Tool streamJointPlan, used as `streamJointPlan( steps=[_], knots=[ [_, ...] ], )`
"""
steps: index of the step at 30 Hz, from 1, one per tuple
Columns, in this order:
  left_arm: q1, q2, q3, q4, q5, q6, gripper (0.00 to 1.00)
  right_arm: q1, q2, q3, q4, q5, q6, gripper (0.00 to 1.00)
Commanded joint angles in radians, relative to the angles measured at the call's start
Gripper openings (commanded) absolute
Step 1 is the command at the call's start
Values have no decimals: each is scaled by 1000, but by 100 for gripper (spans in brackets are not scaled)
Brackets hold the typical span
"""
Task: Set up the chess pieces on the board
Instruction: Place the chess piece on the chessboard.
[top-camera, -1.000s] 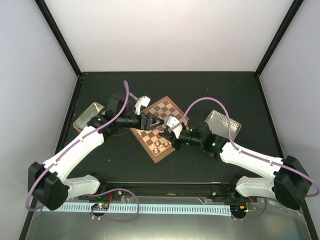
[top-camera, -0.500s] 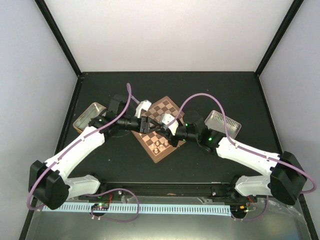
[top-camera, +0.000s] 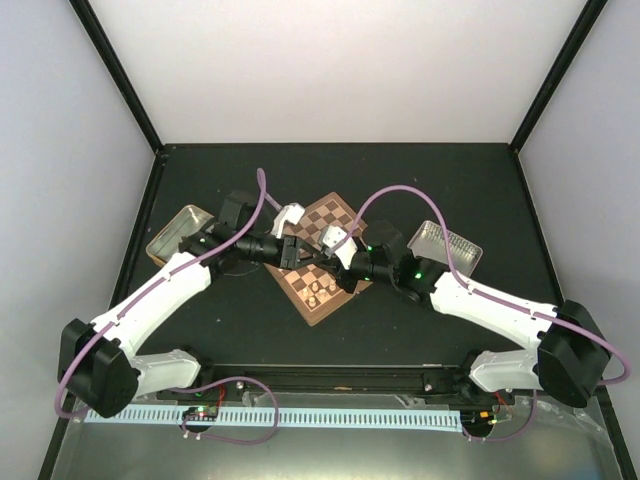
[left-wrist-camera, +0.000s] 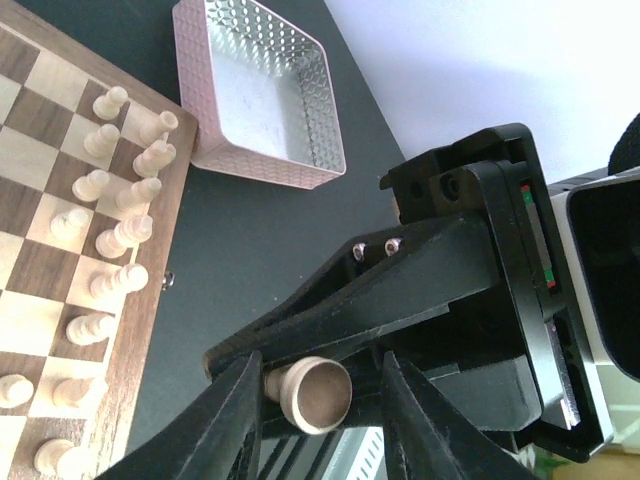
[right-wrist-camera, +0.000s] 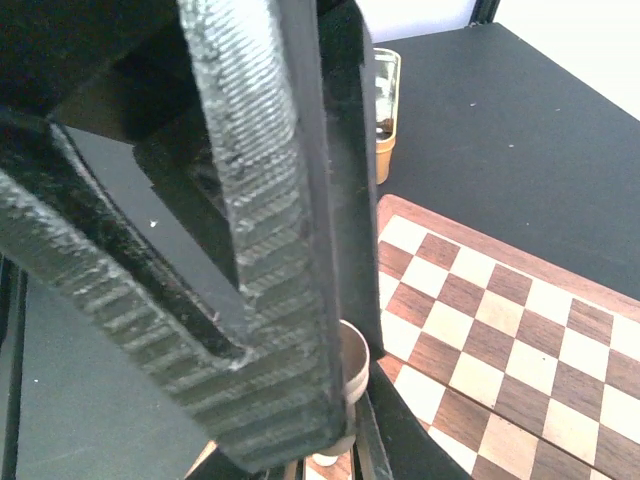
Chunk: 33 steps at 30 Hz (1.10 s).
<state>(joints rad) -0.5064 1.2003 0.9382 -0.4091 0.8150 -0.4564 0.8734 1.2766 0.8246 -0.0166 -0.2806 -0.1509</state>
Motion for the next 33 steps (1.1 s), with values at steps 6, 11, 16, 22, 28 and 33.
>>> streamJointPlan(
  steps=[6,11,16,22,28,33],
  knots=[
    [-13,44,16,-95,-24,76,41,-1,43,94,-79,40,-24,13],
    [-15,74,23,-121,-56,97,29,17,53,107,-106,72,-57,13],
    [-17,120,22,-111,-52,94,19,23,45,98,-98,83,-67,13],
    [-18,133,25,-78,-30,69,24,28,34,80,-86,72,-85,15],
    [-18,148,7,5,28,10,32,38,32,75,-80,75,-100,15],
    [-20,158,5,6,37,12,24,37,32,73,-77,84,-91,15]
  ],
)
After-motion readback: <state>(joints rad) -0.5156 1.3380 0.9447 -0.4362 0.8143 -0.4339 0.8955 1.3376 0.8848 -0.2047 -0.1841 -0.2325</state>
